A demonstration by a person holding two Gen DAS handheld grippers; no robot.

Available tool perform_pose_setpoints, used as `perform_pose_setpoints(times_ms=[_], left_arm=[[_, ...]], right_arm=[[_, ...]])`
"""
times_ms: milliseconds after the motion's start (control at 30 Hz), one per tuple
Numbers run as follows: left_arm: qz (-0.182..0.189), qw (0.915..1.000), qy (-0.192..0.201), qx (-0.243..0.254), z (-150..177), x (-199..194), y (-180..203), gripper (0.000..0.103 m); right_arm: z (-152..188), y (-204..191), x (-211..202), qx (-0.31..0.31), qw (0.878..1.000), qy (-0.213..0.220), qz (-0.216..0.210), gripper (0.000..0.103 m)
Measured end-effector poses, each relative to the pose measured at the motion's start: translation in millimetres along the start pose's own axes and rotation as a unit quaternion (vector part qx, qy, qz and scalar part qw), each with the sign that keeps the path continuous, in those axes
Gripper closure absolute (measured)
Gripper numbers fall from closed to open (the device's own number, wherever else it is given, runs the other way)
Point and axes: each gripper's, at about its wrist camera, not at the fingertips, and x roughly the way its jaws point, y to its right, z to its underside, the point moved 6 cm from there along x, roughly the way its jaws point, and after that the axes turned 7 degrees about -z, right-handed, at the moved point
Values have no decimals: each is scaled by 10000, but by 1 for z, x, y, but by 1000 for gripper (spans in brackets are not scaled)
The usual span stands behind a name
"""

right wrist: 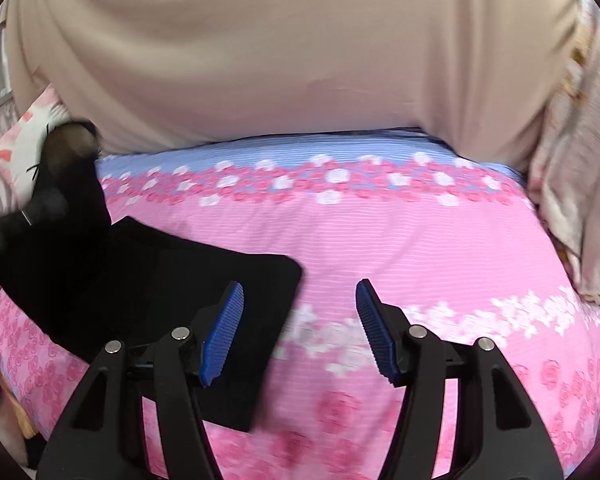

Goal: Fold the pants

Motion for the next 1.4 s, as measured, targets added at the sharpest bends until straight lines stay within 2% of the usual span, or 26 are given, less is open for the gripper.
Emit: perform_pose_setpoints(times_ms=[133, 167, 233, 267, 300, 367, 400, 500, 533, 567, 667, 700, 733, 767, 867, 900, 1000, 1100, 1133, 1200, 1267, 1333, 1400], left_arm=[[-67, 9976, -623, 281, 25, 41, 34, 90], [-226, 9968, -659, 393, 32, 49, 39, 90], [-526, 9954, -493, 627, 32, 48, 48, 84], [-540, 9950, -493, 682, 32, 47, 53, 80], [-439, 9954, -503, 688, 31, 46, 59, 75], [-221, 9955, -466, 792, 25, 40, 75, 74], [-93, 9957, -429, 818, 22, 34, 83, 70], [588, 9963, -338, 536, 13, 8, 96, 60], [832, 9956, -282, 339, 6, -6, 91, 55], [925, 9953, -230, 197, -3, -13, 88, 54], [950, 9948, 27, -357, -24, -43, 41, 50], [792, 9952, 137, -561, -28, -50, 18, 44], [395, 9960, 269, -754, -32, -58, -15, 39], [20, 9960, 347, -828, -33, -61, -36, 39], [-1213, 9870, 407, -973, -32, -59, -109, 38], [-1433, 9837, 359, -1027, -29, -54, -128, 38], [-1802, 9759, 48, -1230, -16, -34, -178, 38], [-1871, 9721, -134, -1409, -7, -16, -203, 38], [-1872, 9712, -155, -1465, -5, -12, -208, 38], [-1822, 9721, -173, -1464, -4, -8, -211, 38], [-1884, 9730, -89, -1328, -3, -6, -207, 38], [-2035, 9732, -120, -1066, -1, 7, -199, 32], [-2039, 9744, -218, -922, 4, 20, -191, 32]], right_arm=[[5, 28, -7, 195, 9998, 48, 12, 46], [7, 34, -8, 245, 9997, 53, 20, 46], [11, 44, -7, 324, 9995, 23, -1, 46], [14, 49, -5, 365, 9993, 8, 1, 46], [16, 52, -4, 392, 9992, -3, -10, 46], [20, 56, -2, 444, 9990, -23, -37, 46], [21, 57, -2, 465, 9989, -22, -49, 46], [21, 60, -1, 527, 9986, -7, -98, 46], [21, 60, -3, 539, 9985, -1, -125, 46], [19, 59, -3, 561, 9983, 6, -183, 46], [8, 46, -2, 533, 9965, -40, -635, 44], [3, 38, 0, 466, 9959, -61, -772, 31], [0, 30, 0, 388, 9956, -49, -852, 24], [-6, 16, 2, 216, 9952, -47, -951, 19], [-17, -26, 15, -231, 9923, -188, -1199, 19], [-18, -39, 22, -349, 9910, -255, -1270, 19], [-19, -74, 53, -639, 9872, -550, -1357, 19], [-13, -97, 89, -778, 9854, -836, -1266, 20], [-11, -105, 98, -753, 9829, -904, -1419, 25], [-7, -115, 104, -668, 9783, -1041, -1663, 94], [-16, -121, 80, -865, 9803, -760, -1604, 95], [-30, -118, 41, -965, 9836, -383, -1476, 97], [-33, -103, 27, -843, 9859, -327, -1405, 97]])
